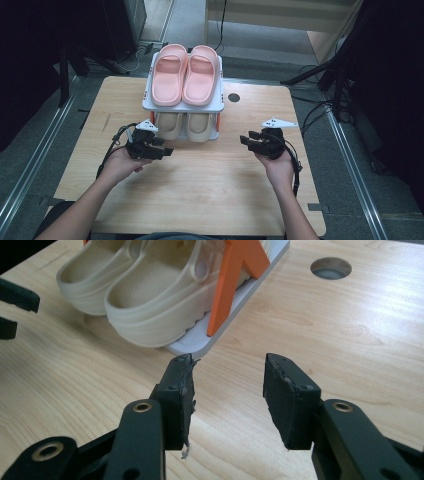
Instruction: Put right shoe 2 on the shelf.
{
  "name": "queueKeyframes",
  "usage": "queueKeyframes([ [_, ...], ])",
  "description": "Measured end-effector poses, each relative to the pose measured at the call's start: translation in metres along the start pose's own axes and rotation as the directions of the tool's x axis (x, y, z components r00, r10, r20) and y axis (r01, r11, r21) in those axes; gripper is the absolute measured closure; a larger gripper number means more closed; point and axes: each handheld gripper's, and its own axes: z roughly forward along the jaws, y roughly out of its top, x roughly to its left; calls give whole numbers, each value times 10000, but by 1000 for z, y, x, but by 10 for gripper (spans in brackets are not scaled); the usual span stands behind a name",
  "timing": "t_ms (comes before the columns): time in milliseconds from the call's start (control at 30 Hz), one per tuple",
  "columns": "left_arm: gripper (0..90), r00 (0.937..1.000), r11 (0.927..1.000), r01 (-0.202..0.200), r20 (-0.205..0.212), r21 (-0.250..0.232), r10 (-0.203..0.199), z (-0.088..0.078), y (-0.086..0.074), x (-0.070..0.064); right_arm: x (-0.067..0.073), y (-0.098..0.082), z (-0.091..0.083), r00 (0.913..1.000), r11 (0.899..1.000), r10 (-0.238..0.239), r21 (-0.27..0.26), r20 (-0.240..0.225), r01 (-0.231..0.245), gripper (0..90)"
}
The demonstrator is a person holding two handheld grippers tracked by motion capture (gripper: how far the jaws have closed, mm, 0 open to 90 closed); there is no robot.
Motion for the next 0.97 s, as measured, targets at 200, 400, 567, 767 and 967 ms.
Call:
queueKeyframes([
  [200, 394, 10000, 9997, -68, -34, -214, 67, 5, 3, -4, 2, -8, -1, 10000, 10000, 45, -39, -50, -45, 543],
  [400, 387, 9999, 9993, -148, 25, -331, 149, 8, 4, -6, 3, -13, -2, 10000, 10000, -39, -50, 1, 39, 527],
  [567, 376, 9995, 9994, -321, -26, -120, 321, 12, 6, -9, 4, -15, -2, 9999, 9999, -148, 67, 21, 148, 519],
  [767, 377, 9992, 9992, -399, -39, -6, 399, 13, 6, -10, 3, -16, 0, 9998, 9997, -208, 147, -42, 209, 508],
  [967, 376, 9991, 9991, -418, -7, 97, 419, 15, 5, -10, 2, -16, 1, 9998, 9997, -167, 197, -133, 170, 495],
])
